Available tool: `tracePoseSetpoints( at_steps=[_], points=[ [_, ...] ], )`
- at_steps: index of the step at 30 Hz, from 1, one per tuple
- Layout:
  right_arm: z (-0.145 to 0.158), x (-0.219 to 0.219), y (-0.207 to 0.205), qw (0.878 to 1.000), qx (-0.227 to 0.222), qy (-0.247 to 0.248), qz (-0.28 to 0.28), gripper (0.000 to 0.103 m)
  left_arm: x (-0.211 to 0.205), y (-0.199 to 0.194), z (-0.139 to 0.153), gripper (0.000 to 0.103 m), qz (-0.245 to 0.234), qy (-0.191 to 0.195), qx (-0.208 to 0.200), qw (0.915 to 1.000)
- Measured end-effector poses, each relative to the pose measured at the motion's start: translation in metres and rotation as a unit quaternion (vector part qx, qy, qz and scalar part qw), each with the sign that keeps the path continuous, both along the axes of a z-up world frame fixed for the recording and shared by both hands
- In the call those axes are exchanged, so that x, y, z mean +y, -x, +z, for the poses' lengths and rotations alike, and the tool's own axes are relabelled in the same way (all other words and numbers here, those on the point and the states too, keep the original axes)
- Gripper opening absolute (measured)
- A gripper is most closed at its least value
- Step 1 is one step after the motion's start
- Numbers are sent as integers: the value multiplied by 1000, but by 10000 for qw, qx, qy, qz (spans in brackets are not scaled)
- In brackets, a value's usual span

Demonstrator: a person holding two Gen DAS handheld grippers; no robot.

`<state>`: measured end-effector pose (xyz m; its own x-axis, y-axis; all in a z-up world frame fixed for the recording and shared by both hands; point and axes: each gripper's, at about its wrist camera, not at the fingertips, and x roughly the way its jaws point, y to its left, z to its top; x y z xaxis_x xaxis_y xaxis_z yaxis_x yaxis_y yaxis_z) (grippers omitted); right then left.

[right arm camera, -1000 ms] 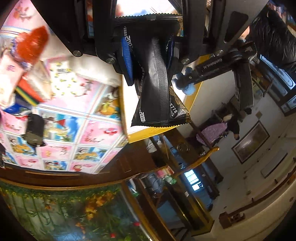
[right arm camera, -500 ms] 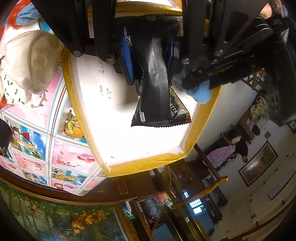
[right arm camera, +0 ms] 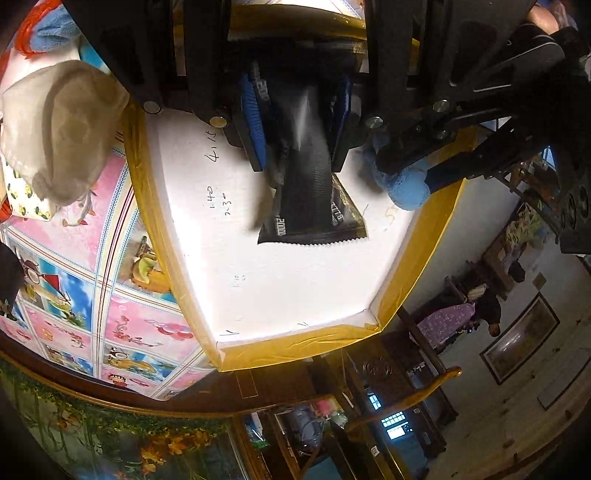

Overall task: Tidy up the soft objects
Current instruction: 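Lower the black package into the box and open the right tool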

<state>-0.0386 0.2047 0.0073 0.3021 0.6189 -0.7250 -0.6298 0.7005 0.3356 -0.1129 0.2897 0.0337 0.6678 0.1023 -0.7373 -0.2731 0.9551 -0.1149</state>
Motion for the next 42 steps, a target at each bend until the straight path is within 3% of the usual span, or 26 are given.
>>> tracePoseSetpoints(
  at_steps=[8,19,23,28,34,42],
  points=[
    [9,-15,3,9998,-84,-164,-11,45,-5,5,8,73,8,16,-96,10000],
    [38,-57,15,9967,-325,-740,67,60,-11,6,18,77,-41,86,-201,9998],
    [52,-97,17,9928,-399,-1132,15,60,-18,4,19,77,-157,79,-199,9996],
    [54,-151,7,9912,-369,-1237,-284,66,-34,2,26,77,-384,66,-276,9989],
    [32,-201,-12,9939,-183,-886,-633,66,-61,-3,29,77,-763,17,-312,9966],
    [12,-190,-3,9996,-45,-285,-20,66,-89,-4,29,77,-1160,-109,-280,9928]
  ],
)
